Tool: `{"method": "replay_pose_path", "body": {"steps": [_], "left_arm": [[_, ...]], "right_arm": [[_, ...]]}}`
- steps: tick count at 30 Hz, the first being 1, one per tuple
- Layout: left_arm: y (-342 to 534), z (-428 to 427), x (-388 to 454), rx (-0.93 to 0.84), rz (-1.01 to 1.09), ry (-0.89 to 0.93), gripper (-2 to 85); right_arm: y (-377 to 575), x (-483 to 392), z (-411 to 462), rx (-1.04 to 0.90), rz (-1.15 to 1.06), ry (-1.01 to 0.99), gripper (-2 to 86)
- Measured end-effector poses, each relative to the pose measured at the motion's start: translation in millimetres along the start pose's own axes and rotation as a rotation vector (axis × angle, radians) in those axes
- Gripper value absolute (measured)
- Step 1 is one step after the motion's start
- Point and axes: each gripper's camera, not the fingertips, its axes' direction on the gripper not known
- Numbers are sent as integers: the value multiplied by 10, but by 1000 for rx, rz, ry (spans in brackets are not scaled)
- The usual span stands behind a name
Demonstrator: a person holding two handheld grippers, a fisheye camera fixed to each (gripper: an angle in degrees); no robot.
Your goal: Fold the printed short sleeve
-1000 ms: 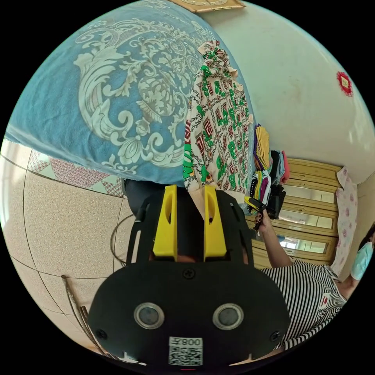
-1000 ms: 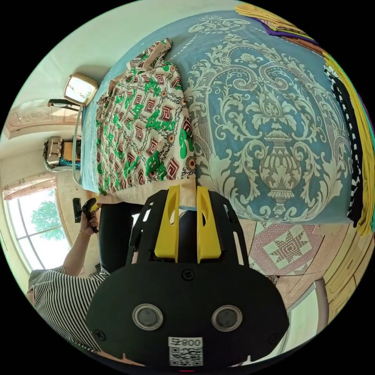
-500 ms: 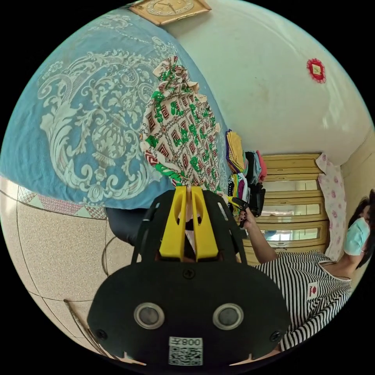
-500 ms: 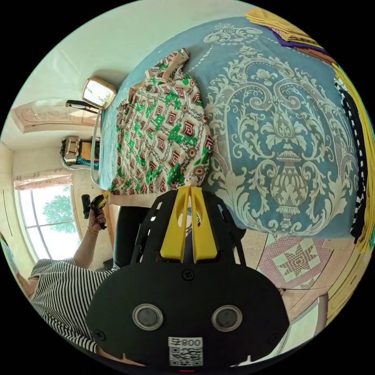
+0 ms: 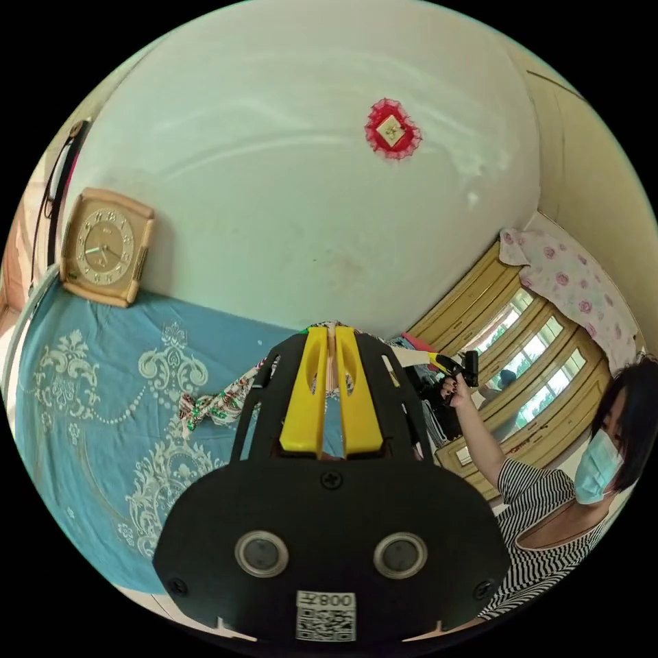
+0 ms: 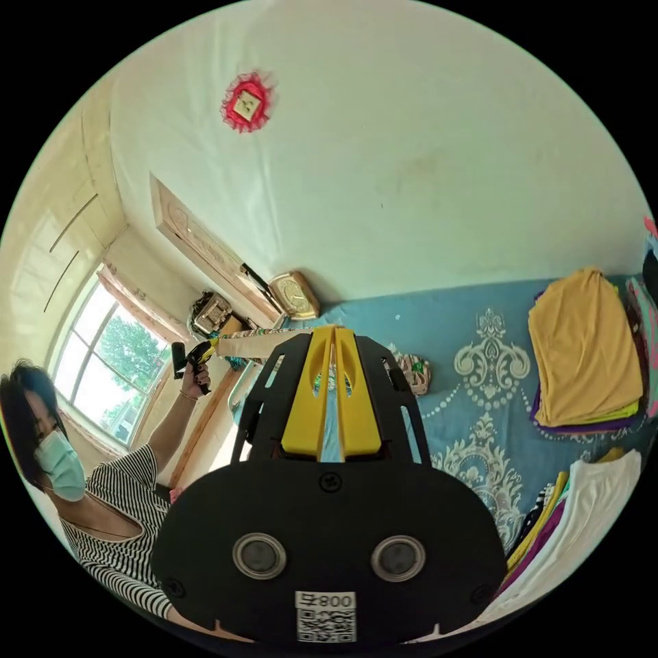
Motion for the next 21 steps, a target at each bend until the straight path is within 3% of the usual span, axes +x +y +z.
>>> {"method": "replay_pose_path", "body": {"steps": [4, 10, 16, 21], "left_arm": [[-47, -393, 620, 29, 129, 7, 23], [767, -745, 1099, -51, 177, 14, 24], [2227, -574, 814, -233, -61, 32, 24], [3695, -22, 199, -424, -463, 41, 23]], "right_arm": [[56, -435, -582, 85, -117, -11, 2], [949, -686, -1110, 105, -174, -51, 2], [2321, -430, -1034, -41, -39, -52, 2], [3647, 418, -400, -279, 309, -64, 1]]}}
